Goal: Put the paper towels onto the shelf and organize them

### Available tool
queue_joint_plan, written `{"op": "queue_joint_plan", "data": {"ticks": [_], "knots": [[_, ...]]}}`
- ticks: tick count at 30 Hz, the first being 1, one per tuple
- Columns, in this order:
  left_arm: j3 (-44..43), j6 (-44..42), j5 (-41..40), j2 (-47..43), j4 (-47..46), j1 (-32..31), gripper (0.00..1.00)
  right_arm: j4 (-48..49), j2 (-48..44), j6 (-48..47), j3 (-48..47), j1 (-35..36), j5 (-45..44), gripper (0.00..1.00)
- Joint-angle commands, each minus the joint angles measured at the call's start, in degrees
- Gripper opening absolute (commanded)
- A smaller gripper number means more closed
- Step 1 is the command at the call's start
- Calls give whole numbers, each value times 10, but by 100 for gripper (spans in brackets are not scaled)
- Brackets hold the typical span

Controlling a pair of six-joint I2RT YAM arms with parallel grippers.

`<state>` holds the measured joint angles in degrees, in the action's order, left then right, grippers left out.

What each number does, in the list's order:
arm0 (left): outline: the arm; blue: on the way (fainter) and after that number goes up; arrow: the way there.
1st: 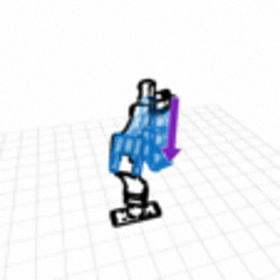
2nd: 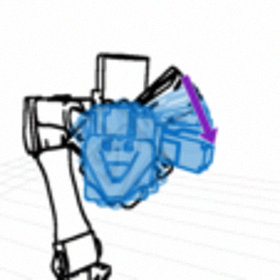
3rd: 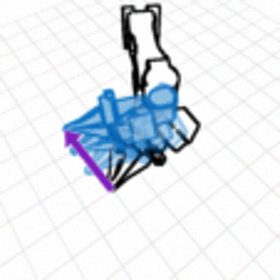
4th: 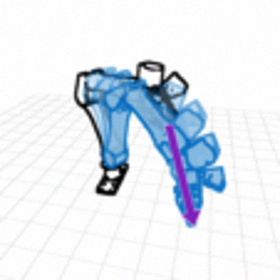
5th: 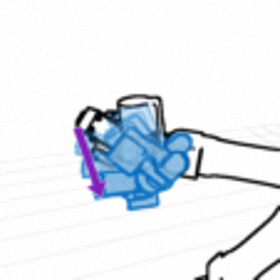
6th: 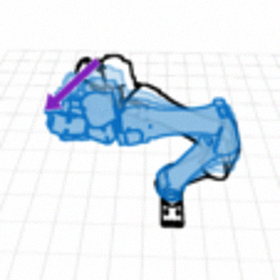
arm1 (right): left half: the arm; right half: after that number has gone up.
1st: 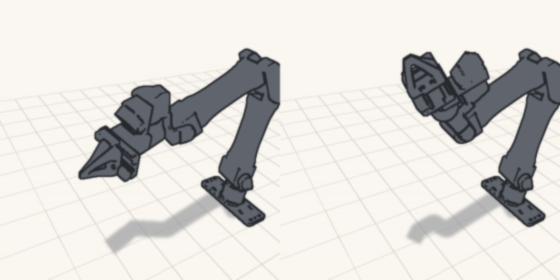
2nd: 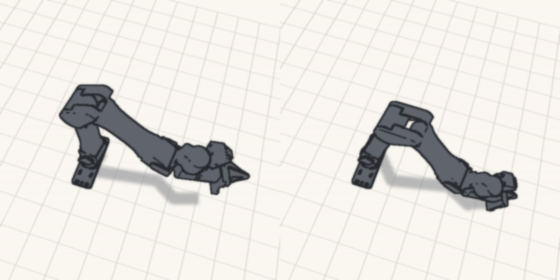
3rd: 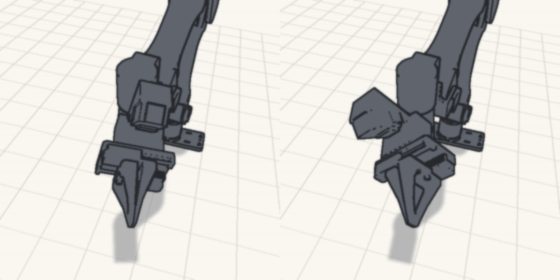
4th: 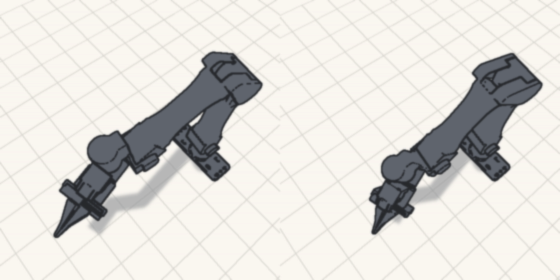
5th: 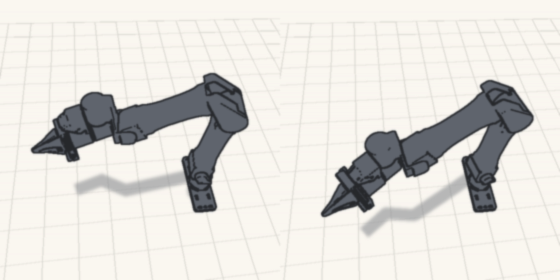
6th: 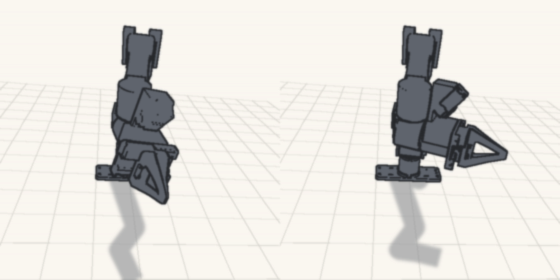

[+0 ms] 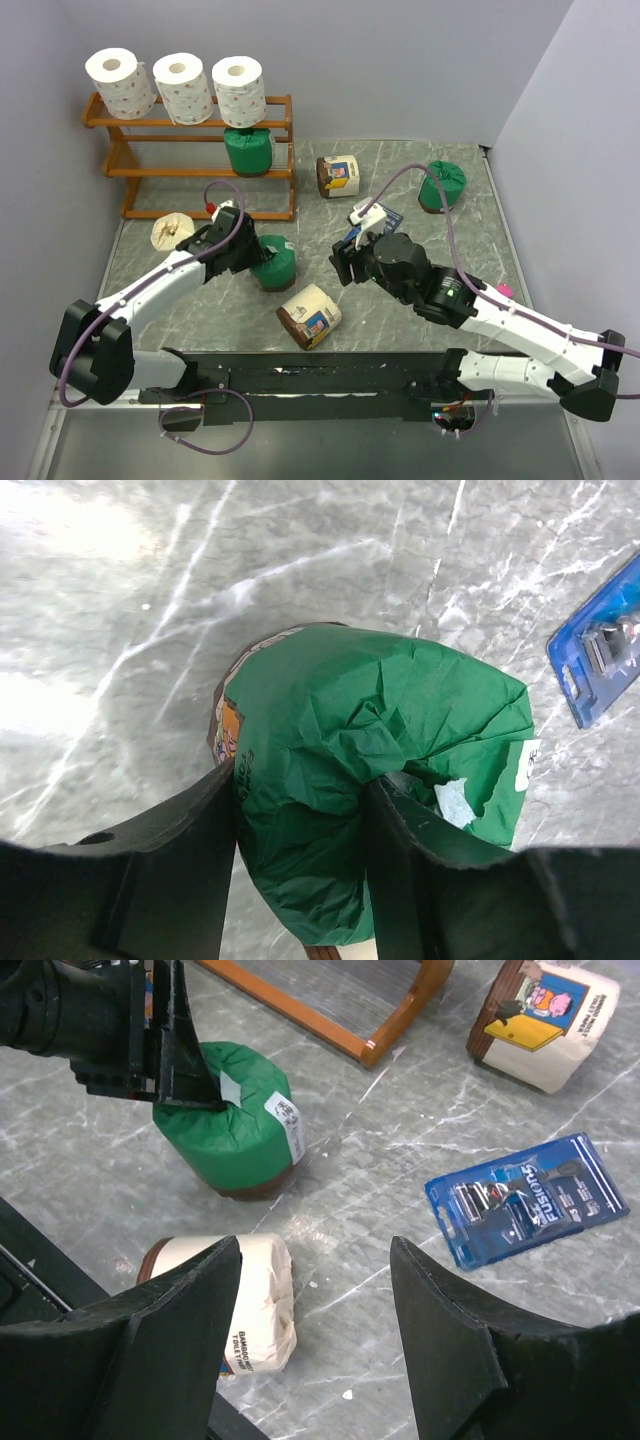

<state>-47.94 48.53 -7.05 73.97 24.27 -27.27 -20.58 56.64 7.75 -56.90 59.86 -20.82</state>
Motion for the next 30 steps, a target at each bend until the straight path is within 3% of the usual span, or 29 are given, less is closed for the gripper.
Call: {"op": "queue_joint_plan", "data": {"ticks": [1,8,16,27,30], "knots": [[-69,-11,-37,-37,51,0,45,19,-29,-6,-1,-3,-20,69],[-194,-41,-67,-52,126,45,45,9,-49,2,1,-2,-25,69],[-278,-83,-63,-45,145,160,45,2,-63,8,3,-3,-20,68],[-340,-84,-19,27,83,308,42,3,-79,-3,-3,-3,-19,68],[-359,-78,-12,47,67,321,42,4,-86,-9,-3,-3,-21,69]]}}
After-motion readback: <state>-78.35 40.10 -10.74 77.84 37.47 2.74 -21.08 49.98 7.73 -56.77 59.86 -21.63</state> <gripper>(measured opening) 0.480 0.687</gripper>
